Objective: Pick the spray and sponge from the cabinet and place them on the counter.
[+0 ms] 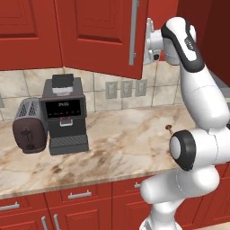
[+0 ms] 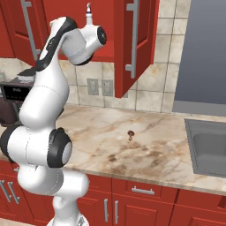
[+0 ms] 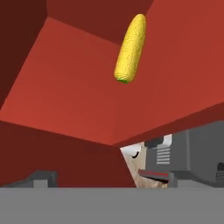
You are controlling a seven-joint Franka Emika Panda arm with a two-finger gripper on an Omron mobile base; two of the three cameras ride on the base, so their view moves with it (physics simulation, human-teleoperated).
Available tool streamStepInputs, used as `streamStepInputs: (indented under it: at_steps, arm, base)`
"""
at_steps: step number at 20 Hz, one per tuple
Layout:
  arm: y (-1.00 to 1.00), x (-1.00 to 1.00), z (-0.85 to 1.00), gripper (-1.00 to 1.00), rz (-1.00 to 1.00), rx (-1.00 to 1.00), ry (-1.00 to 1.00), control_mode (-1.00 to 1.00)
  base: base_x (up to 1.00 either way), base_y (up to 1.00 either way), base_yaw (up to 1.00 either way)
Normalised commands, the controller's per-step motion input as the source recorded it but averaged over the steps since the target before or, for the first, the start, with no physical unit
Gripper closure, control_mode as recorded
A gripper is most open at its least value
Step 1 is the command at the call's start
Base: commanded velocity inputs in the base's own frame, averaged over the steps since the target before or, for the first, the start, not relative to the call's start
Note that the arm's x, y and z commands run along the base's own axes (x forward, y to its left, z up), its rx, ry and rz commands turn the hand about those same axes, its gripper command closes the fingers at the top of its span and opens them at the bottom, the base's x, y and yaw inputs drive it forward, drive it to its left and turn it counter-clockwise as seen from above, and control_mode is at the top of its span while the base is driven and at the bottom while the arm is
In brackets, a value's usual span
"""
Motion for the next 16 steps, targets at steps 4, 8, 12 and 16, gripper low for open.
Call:
streamStepInputs:
  at_steps: [4,8,12,16]
  arm:
    - [0.23,-0.17,0.00,-1.00,0.16,0.07,0.17,-1.00]
    - [0.20,-0.11,0.00,-1.00,0.20,0.01,0.20,-1.00]
    - [0.19,0.00,-0.01,-1.00,0.27,0.00,0.28,-1.00]
    - [0.21,-0.05,0.00,-1.00,0.29,0.00,0.24,-1.00]
  base:
    - [0.00,0.00,0.00]
    - [0.00,0.00,0.00]
    - [0.00,0.00,0.00]
    - [0.00,0.00,0.00]
